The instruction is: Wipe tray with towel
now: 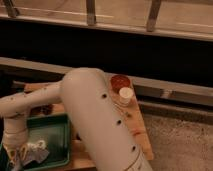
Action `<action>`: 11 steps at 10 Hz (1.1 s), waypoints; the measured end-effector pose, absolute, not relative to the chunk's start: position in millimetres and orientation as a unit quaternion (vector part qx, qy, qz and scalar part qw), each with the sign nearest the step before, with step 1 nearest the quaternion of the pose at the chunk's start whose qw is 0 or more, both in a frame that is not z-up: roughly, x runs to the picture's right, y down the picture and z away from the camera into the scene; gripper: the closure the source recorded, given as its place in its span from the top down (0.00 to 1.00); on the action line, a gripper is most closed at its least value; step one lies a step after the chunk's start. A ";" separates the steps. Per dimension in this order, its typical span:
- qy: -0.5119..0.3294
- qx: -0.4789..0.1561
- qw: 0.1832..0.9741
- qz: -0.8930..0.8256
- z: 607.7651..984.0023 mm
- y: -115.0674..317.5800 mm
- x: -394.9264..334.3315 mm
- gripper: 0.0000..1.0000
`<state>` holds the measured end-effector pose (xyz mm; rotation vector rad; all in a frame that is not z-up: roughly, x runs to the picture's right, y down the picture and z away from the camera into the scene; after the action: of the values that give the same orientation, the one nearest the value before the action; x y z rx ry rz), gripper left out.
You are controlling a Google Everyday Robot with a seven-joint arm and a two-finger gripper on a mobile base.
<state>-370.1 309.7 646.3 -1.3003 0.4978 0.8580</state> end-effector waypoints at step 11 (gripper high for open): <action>0.210 -0.545 0.688 0.431 719.5 235.6 -338.8 0.00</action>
<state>-338.8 235.6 719.5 -1.2198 0.4697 0.9647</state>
